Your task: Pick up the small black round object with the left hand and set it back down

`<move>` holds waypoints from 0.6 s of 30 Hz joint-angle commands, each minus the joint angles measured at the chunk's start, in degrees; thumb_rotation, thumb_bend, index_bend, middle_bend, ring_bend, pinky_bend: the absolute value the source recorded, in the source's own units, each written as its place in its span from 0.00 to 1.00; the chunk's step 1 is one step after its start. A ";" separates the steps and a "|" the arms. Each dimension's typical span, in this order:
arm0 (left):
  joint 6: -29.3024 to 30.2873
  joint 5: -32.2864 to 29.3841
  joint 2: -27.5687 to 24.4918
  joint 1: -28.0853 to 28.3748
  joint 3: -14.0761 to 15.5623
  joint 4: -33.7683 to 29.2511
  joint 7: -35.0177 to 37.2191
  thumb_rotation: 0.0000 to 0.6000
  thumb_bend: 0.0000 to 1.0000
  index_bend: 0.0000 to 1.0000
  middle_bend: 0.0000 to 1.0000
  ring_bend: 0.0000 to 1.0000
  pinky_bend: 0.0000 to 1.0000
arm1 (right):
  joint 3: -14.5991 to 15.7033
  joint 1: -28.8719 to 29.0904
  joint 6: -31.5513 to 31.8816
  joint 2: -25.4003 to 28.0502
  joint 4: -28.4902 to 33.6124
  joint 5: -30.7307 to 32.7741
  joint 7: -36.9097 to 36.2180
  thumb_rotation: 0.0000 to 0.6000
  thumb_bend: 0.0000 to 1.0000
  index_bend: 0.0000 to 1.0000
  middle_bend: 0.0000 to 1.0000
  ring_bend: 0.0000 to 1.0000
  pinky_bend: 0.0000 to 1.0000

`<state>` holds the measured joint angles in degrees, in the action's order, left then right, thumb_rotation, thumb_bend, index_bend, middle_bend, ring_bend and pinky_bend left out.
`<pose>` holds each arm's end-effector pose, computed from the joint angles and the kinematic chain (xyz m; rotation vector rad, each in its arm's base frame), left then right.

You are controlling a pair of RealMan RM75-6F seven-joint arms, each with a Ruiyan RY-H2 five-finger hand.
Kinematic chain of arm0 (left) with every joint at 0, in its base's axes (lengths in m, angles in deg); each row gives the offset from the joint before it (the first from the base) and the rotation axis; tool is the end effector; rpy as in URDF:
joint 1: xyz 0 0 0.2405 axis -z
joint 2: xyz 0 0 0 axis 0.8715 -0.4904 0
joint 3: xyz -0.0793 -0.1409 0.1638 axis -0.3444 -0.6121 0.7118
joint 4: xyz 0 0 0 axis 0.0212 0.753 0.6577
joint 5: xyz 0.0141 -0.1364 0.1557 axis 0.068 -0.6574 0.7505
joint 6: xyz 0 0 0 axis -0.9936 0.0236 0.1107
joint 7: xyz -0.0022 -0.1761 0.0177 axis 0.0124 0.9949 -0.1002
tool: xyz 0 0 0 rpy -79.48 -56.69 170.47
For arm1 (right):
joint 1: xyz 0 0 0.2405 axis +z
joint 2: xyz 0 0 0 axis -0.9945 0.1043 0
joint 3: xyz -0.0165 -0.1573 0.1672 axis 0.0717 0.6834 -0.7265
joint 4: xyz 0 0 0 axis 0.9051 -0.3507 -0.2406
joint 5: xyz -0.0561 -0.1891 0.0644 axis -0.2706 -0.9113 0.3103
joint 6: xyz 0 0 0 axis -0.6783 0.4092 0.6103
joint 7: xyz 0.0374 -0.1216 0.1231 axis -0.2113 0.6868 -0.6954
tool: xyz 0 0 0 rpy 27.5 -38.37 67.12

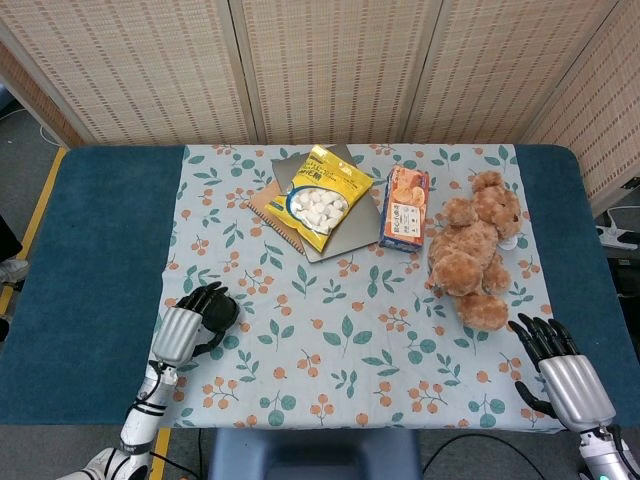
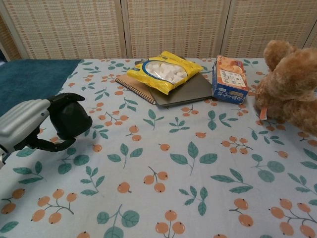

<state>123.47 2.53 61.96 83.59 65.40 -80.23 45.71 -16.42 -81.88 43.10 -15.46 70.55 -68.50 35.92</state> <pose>-0.2020 0.2895 -0.0385 -1.5656 -0.9372 -1.2504 -0.2692 -0.1682 0.1266 1.6085 -0.9366 0.7580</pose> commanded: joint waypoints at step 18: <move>-48.38 -13.32 -30.98 -1.88 -20.15 -36.78 115.36 1.00 0.66 0.30 0.29 0.22 0.31 | 0.19 0.24 -0.61 -0.34 0.13 -0.09 0.77 1.00 0.22 0.00 0.00 0.00 0.00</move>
<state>85.24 -10.98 36.55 82.53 50.53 -113.10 146.36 -16.23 -81.64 42.48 -15.81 70.68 -68.59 36.70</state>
